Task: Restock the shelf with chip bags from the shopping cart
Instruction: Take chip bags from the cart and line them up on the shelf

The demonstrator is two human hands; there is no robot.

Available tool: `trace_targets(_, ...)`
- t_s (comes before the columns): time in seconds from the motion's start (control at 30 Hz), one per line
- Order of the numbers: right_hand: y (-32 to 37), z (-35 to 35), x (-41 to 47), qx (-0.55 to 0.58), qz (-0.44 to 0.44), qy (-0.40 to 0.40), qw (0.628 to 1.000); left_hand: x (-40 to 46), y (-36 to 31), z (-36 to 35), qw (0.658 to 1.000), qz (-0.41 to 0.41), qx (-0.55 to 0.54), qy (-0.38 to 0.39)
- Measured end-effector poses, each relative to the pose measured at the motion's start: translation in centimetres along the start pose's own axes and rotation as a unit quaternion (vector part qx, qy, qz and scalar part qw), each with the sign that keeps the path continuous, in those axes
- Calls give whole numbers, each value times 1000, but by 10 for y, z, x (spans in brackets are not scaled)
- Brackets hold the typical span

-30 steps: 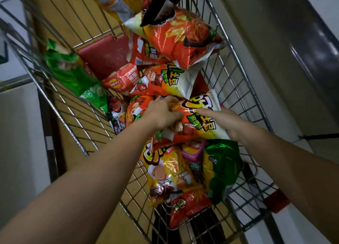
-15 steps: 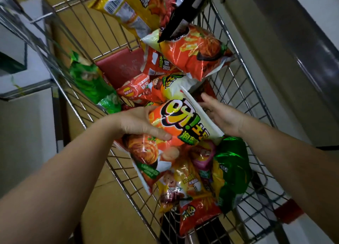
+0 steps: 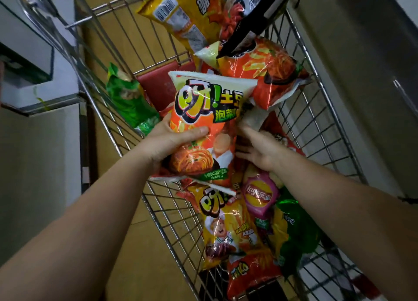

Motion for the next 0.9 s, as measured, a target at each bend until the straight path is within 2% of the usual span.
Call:
trace_targets(0.13,1,11,2,35,12,-55,998,2,5,0,999,-7,-4,-38)
trace_targets(0.27,0,42,-11,-59,10,-98,993,-3,3,3,999,-6,5,-48)
trace_targets(0.33,6,64,-15,-147,13,-130,980,-7,1,4,999,-4,17,-50)
trace_targets(0.47,47,81,-21,-390,57,-127,910,-15,-7,4,998,4,36,-45)
trace_targets(0.6,68,72,-20,-559,33,-51,827,-19,-14,5,995,2,87,-40)
trace_targets(0.67,66,58,-19,-587,32,-6,809,-16,-5,5,988,19,145,-48)
trace_targets(0.73,55,47,-20,-514,52,6,856,-10,15,6,977,53,193,-75)
trace_targets(0.8,31,46,-18,-424,58,-16,903,-5,33,0,971,84,209,-78)
trace_targets(0.9,-15,54,-24,-370,37,-16,928,-12,51,-15,972,114,177,-100)
Point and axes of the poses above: each hand's wrist, its own x-axis towards the middle knuckle, its own z-axis out of the back of the hand, y = z × x, the point moved 9 cm from there along x, towards the middle knuckle, and after that the axes turned 4 degrees about z, right-handed, at the moved point
